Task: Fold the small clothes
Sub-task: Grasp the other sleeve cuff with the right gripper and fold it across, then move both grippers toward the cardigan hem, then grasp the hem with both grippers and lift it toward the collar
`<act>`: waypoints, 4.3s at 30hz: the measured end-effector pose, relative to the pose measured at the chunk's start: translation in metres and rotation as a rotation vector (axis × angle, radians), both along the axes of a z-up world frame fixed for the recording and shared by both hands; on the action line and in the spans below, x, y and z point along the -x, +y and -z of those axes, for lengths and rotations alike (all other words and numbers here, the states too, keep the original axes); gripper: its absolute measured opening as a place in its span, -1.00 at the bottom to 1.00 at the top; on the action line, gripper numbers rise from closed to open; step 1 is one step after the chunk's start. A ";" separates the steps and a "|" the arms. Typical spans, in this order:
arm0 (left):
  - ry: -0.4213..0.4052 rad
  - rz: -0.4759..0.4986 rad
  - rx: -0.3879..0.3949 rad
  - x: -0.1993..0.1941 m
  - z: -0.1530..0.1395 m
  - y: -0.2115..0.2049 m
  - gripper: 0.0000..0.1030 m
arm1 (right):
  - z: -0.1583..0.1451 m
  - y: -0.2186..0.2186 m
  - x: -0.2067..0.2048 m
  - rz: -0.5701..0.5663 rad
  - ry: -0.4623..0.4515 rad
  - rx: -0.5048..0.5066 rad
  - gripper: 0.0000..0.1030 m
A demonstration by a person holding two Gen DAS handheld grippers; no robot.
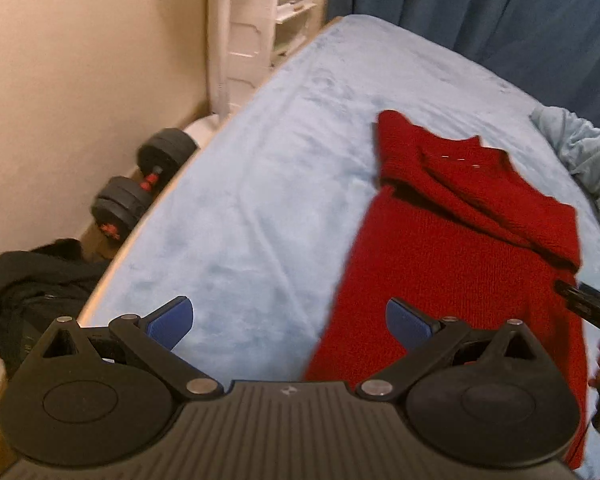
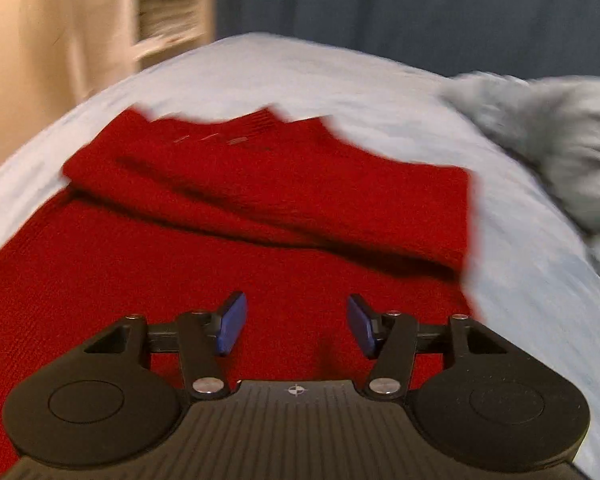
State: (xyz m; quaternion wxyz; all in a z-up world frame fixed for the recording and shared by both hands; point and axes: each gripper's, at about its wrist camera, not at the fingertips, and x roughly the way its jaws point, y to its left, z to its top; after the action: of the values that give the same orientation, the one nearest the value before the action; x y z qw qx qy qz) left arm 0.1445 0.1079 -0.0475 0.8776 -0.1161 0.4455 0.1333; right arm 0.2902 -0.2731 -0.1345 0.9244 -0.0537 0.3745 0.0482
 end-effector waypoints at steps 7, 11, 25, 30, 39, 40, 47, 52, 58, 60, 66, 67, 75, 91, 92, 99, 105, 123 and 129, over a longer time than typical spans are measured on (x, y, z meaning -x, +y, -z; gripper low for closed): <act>-0.047 0.137 -0.016 0.009 -0.014 -0.051 0.99 | -0.061 -0.035 0.107 0.101 -0.106 -0.094 0.33; -0.060 0.206 -0.042 0.026 -0.023 -0.075 0.99 | -0.080 -0.026 0.165 0.086 -0.101 -0.166 0.46; -0.077 0.308 -0.128 0.099 -0.037 -0.103 0.99 | -0.140 0.010 0.285 0.034 -0.209 -0.149 0.57; -0.099 0.306 -0.129 0.112 -0.044 -0.101 0.99 | -0.142 0.013 0.295 0.038 -0.211 -0.161 0.58; -0.099 0.301 -0.132 0.113 -0.047 -0.099 0.99 | -0.144 0.016 0.296 0.032 -0.202 -0.167 0.58; -0.099 0.302 -0.133 0.113 -0.047 -0.098 0.99 | -0.144 0.016 0.296 0.034 -0.203 -0.166 0.58; -0.080 0.309 -0.134 0.107 -0.041 -0.100 0.99 | -0.139 0.010 0.290 0.044 -0.180 -0.181 0.58; -0.063 0.310 -0.130 0.098 -0.033 -0.099 0.99 | -0.131 0.007 0.282 0.065 -0.152 -0.185 0.58; -0.052 0.319 -0.136 0.081 -0.015 -0.091 0.99 | -0.119 -0.003 0.269 0.095 -0.114 -0.181 0.58; -0.048 0.323 -0.156 0.074 -0.004 -0.088 0.99 | -0.112 -0.009 0.262 0.113 -0.099 -0.170 0.58; 0.002 0.343 -0.172 0.047 0.044 -0.075 0.99 | -0.076 -0.039 0.234 0.208 -0.030 -0.132 0.59; 0.016 0.355 -0.162 0.041 0.053 -0.072 0.99 | -0.069 -0.045 0.229 0.226 -0.012 -0.127 0.59; 0.127 0.425 -0.155 -0.001 0.111 -0.055 0.99 | -0.004 -0.108 0.178 0.374 0.170 -0.093 0.60; 0.253 0.546 0.003 -0.004 0.132 -0.040 0.97 | 0.055 -0.132 0.149 0.182 0.449 -0.340 -0.08; 0.254 0.539 -0.007 0.000 0.129 -0.043 0.72 | 0.055 -0.131 0.151 0.173 0.461 -0.357 -0.56; 0.151 0.468 0.097 0.009 0.078 -0.033 -0.62 | 0.015 -0.129 0.158 0.196 0.381 -0.453 -0.65; 0.059 0.443 0.105 0.034 0.042 -0.033 -0.67 | -0.043 -0.137 0.178 0.197 0.253 -0.462 -0.67; 0.130 0.422 0.155 0.126 0.034 -0.011 -0.69 | -0.044 -0.148 0.296 0.268 0.341 -0.619 -0.68; 0.103 0.416 0.211 0.074 -0.001 -0.013 -0.70 | -0.075 -0.152 0.242 0.219 0.338 -0.644 -0.68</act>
State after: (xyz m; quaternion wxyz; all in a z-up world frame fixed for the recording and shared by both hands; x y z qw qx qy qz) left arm 0.0708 0.0948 -0.0463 0.8454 -0.1059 0.5153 -0.0920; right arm 0.0487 -0.4248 -0.0596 0.8188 0.2885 0.4909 0.0727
